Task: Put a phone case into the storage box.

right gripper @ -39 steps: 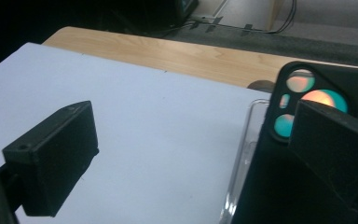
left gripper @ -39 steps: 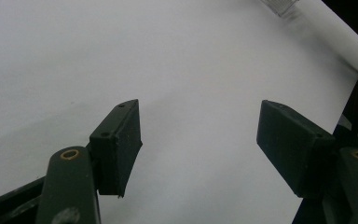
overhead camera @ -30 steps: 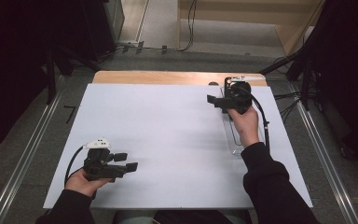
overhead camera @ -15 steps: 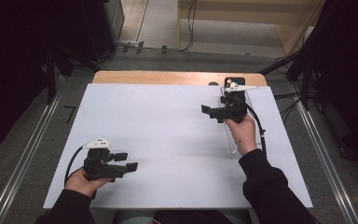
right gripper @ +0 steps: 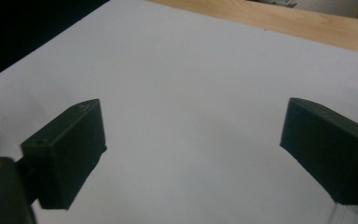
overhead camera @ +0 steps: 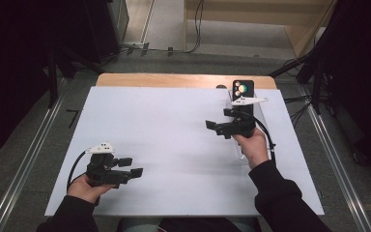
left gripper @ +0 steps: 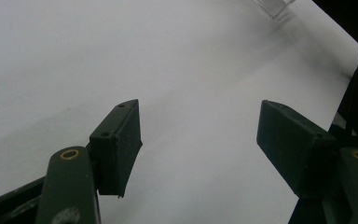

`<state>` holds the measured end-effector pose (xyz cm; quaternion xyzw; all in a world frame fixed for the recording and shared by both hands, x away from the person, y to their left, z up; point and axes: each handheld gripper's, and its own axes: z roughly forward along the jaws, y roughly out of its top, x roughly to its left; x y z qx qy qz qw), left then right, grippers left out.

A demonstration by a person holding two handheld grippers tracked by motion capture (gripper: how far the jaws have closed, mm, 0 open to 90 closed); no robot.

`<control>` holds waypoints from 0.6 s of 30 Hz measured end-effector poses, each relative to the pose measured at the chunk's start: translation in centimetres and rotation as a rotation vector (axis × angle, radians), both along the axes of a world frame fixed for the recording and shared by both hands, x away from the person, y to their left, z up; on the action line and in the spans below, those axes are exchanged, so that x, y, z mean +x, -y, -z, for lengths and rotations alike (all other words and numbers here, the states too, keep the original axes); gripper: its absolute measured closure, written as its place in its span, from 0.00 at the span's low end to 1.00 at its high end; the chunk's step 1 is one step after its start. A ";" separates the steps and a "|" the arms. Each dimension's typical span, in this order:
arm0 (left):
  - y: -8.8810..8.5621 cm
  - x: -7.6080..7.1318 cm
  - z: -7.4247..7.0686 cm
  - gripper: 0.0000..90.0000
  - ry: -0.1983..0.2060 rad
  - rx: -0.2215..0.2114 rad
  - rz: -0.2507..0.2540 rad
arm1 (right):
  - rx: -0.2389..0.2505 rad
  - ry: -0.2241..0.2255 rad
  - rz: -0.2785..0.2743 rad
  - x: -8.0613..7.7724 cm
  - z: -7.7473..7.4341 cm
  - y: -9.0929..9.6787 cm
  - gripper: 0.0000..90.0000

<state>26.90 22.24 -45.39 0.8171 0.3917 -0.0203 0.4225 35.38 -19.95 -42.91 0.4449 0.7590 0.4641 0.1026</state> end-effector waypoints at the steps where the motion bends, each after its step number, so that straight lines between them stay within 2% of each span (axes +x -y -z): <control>1: 0.0 0.0 0.0 0.34 0.000 -0.001 0.000 | -0.008 -0.001 -0.003 -0.2 0.0 0.0 0.06; 7: 0.0 0.0 0.0 0.34 0.000 -0.001 0.001 | -0.006 -0.010 -0.030 -1.3 0.0 0.2 0.06; 10: 0.0 0.0 0.0 0.34 0.000 -0.002 0.002 | -0.013 -0.013 -0.050 -1.8 0.1 0.1 0.06; 13: 0.1 0.0 0.0 0.34 -0.001 -0.002 0.003 | -0.037 0.003 -0.066 -2.1 0.0 0.0 0.07; 16: 0.1 0.0 0.0 0.34 0.000 -0.001 0.005 | -0.031 -0.016 -0.077 -2.4 0.2 -0.1 0.13; 18: 0.1 0.0 0.0 0.34 -0.001 -0.002 0.005 | -0.025 -0.025 -0.084 -2.6 0.4 0.0 0.13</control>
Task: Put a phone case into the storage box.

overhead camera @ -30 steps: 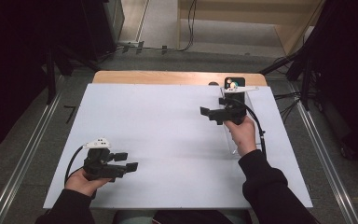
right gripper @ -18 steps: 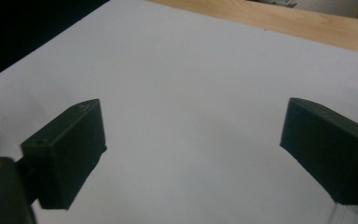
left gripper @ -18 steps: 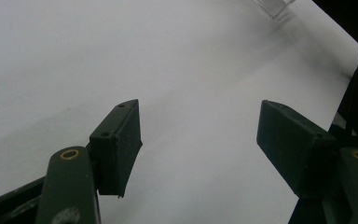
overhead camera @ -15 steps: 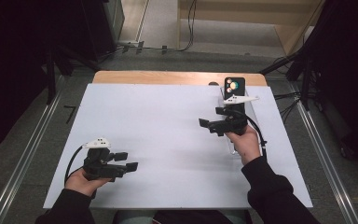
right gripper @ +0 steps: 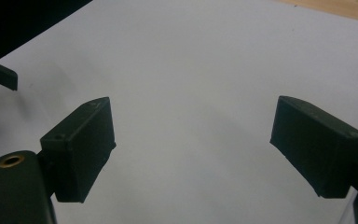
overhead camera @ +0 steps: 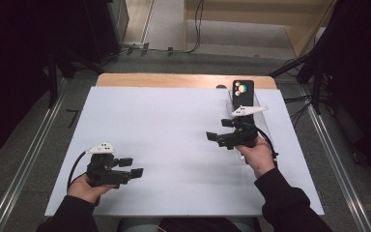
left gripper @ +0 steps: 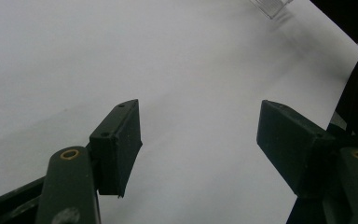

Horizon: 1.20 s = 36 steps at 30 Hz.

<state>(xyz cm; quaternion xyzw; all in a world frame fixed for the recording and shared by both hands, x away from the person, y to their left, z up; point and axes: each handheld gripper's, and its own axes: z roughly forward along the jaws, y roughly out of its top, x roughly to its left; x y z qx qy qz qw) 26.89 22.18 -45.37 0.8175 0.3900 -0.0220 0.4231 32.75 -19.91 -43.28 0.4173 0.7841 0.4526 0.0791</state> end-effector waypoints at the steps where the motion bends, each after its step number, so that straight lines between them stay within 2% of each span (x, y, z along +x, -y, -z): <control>1: 0.0 0.0 0.0 0.34 0.000 -0.001 0.000 | 0.002 -0.007 -0.002 -0.1 0.1 0.0 0.13; 6: 0.0 0.0 0.0 0.34 -0.001 -0.001 0.001 | -0.015 -0.019 -0.004 -0.8 0.1 0.1 0.13; 11: 0.0 0.0 0.0 0.34 0.000 -0.002 0.003 | -0.001 -0.036 -0.006 -1.6 0.1 0.4 0.13; 19: 0.0 0.0 0.0 0.34 0.001 -0.002 0.011 | -0.024 -0.049 -0.058 -2.9 0.4 0.4 0.13; 21: 0.0 -0.1 -0.1 0.34 0.001 -0.003 0.013 | -0.021 -0.035 -0.064 -3.3 0.3 0.7 0.13; 24: 0.1 -0.1 -0.1 0.34 0.003 -0.006 0.018 | -0.008 -0.038 -0.062 -3.8 0.5 1.3 0.13; 36: 0.2 -0.1 -0.1 0.34 -0.002 -0.012 0.025 | -0.048 -0.068 -0.085 -5.6 1.6 3.1 0.13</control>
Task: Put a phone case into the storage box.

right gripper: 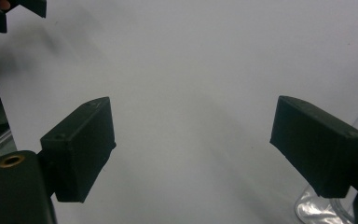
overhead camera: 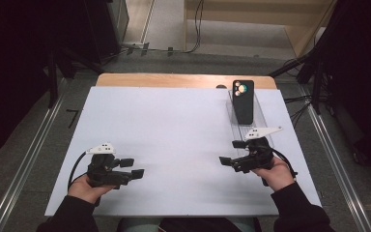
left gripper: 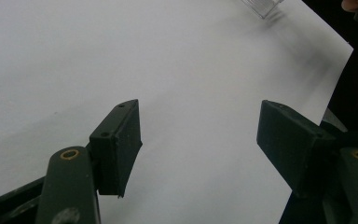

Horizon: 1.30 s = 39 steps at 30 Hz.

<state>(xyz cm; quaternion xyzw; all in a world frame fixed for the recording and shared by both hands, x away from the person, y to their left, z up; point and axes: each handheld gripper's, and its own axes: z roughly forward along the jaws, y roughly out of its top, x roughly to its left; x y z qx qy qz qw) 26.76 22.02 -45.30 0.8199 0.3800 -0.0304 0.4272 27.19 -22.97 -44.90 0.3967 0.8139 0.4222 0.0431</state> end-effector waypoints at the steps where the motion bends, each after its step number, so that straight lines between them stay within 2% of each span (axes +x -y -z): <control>1: 0.0 0.0 0.0 0.34 0.000 -0.001 0.001 | -0.001 0.003 -0.002 -0.1 0.1 0.1 0.13; 5: 0.1 0.0 0.0 0.34 -0.002 -0.003 0.010 | -0.013 0.019 -0.007 -0.6 0.4 0.6 0.13; 17: 0.2 -0.1 0.0 0.34 0.000 -0.002 0.026 | -0.041 -0.042 -0.015 -1.9 1.9 1.8 0.13; 21: 0.2 -0.1 0.0 0.34 0.001 -0.005 0.026 | -0.050 -0.042 -0.018 -2.1 2.1 2.0 0.13; 28: 0.2 -0.2 0.0 0.34 0.002 -0.006 0.035 | -0.064 -0.048 0.003 -2.6 2.5 2.9 0.13; 39: 0.3 -0.1 0.1 0.34 -0.005 -0.008 0.043 | -0.056 -0.055 0.035 -2.6 2.8 4.1 0.13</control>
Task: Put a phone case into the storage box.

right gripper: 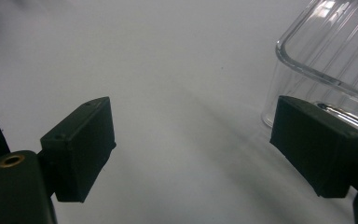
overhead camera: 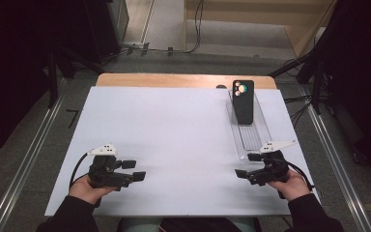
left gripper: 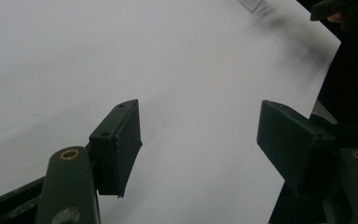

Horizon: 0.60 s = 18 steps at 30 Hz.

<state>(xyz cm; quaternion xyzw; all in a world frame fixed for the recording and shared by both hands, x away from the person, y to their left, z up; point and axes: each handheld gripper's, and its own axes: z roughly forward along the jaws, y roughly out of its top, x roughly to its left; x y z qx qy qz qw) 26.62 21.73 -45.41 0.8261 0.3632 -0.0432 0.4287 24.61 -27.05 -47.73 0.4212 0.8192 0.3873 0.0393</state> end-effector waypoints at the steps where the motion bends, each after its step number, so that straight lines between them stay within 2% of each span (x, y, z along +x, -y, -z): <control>1: 0.0 0.0 0.0 0.34 -0.001 -0.003 0.002 | -0.001 0.003 0.000 0.1 0.1 0.1 0.13; 5: 0.0 0.1 0.1 0.34 -0.002 -0.003 0.004 | 0.009 -0.001 0.010 0.4 0.1 0.1 0.13; 18: 0.1 0.1 0.1 0.34 -0.005 -0.002 0.005 | 0.005 0.000 -0.006 0.5 0.2 0.0 0.13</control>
